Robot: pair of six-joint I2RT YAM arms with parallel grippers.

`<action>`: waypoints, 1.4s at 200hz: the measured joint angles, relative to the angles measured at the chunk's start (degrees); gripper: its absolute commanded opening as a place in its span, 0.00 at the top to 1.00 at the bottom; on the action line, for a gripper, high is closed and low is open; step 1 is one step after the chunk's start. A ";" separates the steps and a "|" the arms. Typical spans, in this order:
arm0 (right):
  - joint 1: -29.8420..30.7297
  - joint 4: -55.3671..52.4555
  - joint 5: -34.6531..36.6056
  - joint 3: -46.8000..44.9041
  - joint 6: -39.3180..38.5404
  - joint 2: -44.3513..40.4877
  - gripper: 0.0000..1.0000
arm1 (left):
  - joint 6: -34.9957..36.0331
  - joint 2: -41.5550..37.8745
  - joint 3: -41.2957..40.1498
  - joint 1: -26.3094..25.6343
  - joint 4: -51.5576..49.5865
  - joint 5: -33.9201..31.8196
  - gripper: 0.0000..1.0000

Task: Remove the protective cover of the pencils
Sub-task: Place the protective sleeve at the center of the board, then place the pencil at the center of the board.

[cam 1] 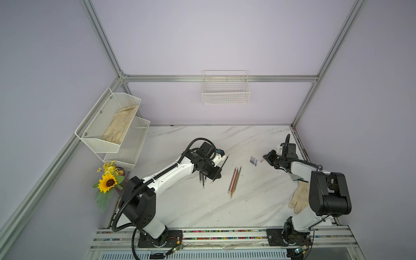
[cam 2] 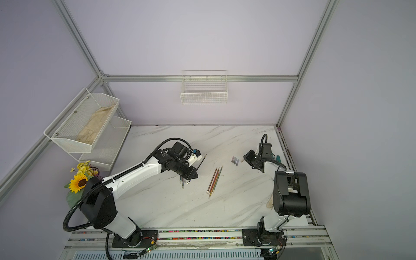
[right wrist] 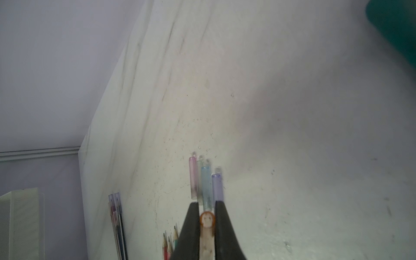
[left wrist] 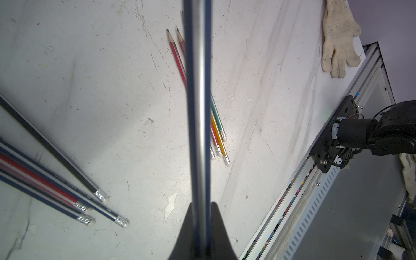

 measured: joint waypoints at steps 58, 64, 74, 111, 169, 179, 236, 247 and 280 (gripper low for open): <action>-1.09 -0.22 -4.81 -0.07 -4.00 7.37 0.87 | 0.00 0.00 0.00 0.00 0.00 0.00 1.00; -1.09 -0.17 -5.29 -0.07 -4.11 7.76 0.87 | 0.00 0.00 0.00 0.00 0.00 0.00 1.00; -1.09 0.13 -5.97 -0.07 -4.20 8.15 0.87 | 0.00 0.00 0.00 0.00 0.02 0.00 1.00; -1.09 1.55 -7.52 -0.07 -4.20 8.96 0.82 | 0.00 0.00 0.00 0.00 0.00 0.00 1.00; -1.09 3.13 -7.78 -0.07 -4.00 9.16 0.71 | 0.00 0.00 0.00 0.02 0.00 0.00 1.00; -1.09 3.39 -7.74 -0.04 -3.96 9.16 0.70 | 0.00 0.00 0.00 0.00 0.00 0.00 1.00; -1.09 3.21 -7.63 -0.31 -3.78 7.96 0.70 | -0.04 0.00 0.00 0.00 0.00 0.00 1.00; -1.09 3.08 -7.65 -0.79 -3.72 6.51 0.70 | -0.11 0.02 0.00 0.02 0.00 0.00 0.99; -1.07 4.11 -8.02 -5.90 -2.29 -3.34 0.70 | -1.27 1.20 0.00 0.00 0.09 -2.01 1.00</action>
